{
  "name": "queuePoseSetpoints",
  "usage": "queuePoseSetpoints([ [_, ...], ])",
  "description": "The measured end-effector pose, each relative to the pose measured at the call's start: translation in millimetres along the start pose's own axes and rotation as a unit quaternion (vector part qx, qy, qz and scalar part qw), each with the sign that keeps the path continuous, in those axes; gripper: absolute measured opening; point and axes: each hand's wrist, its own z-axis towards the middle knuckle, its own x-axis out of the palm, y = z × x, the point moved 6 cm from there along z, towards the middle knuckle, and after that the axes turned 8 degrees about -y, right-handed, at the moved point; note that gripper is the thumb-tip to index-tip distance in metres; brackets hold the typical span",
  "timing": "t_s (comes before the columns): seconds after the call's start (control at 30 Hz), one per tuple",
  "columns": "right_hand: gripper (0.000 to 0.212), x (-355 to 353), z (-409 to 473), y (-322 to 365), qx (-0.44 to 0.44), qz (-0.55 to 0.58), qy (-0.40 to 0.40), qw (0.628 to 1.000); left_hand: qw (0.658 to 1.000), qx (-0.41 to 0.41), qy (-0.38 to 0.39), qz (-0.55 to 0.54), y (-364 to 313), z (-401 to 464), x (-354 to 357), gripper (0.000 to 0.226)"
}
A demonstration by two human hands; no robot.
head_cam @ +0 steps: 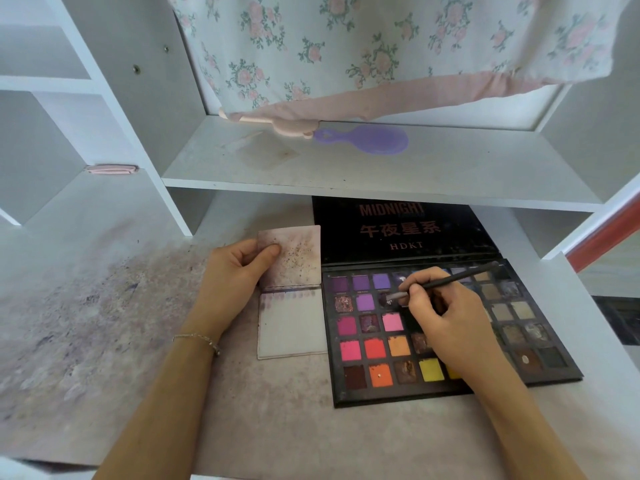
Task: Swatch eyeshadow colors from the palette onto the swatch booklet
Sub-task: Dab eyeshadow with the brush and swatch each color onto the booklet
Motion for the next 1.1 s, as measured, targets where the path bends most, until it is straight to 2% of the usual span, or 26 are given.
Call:
queuePoseSetpoints([
  [0.1,0.025,1.5,-0.5,-1.4,0.003,-0.011,0.012,1.000,1.000,0.001,0.003,-0.002,-0.5,-0.1,0.0,0.015],
  [0.37,0.028,-3.6,-1.6,5.7,0.015,0.019,-0.021,0.999,1.000,-0.001,0.002,0.000,1.4,0.7,-0.7,0.017],
  [0.47,0.026,3.5,-3.3,14.3,0.035,0.072,-0.022,0.997,1.000,-0.007,0.001,0.008,3.0,1.3,-1.5,0.014],
  [0.57,0.025,31.1,-8.3,27.3,0.057,0.136,0.027,0.989,1.000,-0.012,-0.001,0.016,3.7,1.6,-2.7,0.013],
  [0.67,0.020,61.5,-10.4,40.1,0.055,0.148,0.070,0.985,1.000,-0.016,0.009,0.013,2.6,0.4,-1.4,0.017],
  [0.87,0.012,87.8,-5.0,49.0,0.021,0.094,0.090,0.991,1.000,-0.014,0.012,0.013,-0.4,0.3,-1.0,0.014],
  [1.1,0.021,93.6,-6.7,47.4,-0.001,0.077,0.106,0.991,1.000,-0.011,0.016,-0.001,-2.6,-0.7,-0.4,0.015],
])
